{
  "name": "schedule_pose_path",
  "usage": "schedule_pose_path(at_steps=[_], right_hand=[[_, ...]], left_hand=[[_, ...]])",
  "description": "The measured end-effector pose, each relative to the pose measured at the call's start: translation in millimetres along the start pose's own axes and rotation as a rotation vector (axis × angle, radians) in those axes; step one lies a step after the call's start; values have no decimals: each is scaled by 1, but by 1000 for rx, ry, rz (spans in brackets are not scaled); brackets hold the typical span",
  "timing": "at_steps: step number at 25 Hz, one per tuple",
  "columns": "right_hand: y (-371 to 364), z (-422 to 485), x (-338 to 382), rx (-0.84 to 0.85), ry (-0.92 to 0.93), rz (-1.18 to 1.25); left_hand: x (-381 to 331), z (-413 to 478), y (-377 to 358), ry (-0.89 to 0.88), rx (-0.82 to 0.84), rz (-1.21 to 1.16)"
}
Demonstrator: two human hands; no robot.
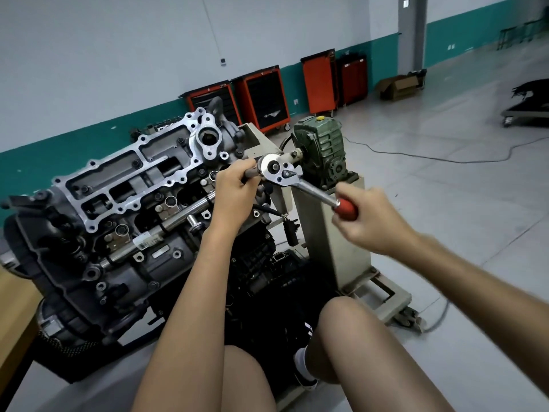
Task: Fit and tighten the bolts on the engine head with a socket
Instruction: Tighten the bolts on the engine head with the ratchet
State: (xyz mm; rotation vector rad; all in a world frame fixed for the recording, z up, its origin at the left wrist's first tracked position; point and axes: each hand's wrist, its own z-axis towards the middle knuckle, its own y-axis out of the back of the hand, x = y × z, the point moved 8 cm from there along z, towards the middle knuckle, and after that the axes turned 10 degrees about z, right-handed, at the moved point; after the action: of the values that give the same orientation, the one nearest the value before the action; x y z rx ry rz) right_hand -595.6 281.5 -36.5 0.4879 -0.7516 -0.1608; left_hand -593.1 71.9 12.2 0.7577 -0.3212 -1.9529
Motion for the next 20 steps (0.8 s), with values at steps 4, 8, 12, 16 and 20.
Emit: schedule_pose_path(at_steps=[4,8,12,16,20], right_hand=[[-84,-62,27,-126,-321,616],[-137,-75,56,-139,-456,940],[-59,-51,11,-4,-251,409],[16,17,-6,103,9,-191],[-3,-8,-4,-8,-110,-21]], left_hand=[[3,0,-1,10,-15,46],[7,2,-2,12,15,55],[-2,0,-1,-23,35,39],[-6,3,-1,-30,31,30],[-3,-1,1,-18,9,18]])
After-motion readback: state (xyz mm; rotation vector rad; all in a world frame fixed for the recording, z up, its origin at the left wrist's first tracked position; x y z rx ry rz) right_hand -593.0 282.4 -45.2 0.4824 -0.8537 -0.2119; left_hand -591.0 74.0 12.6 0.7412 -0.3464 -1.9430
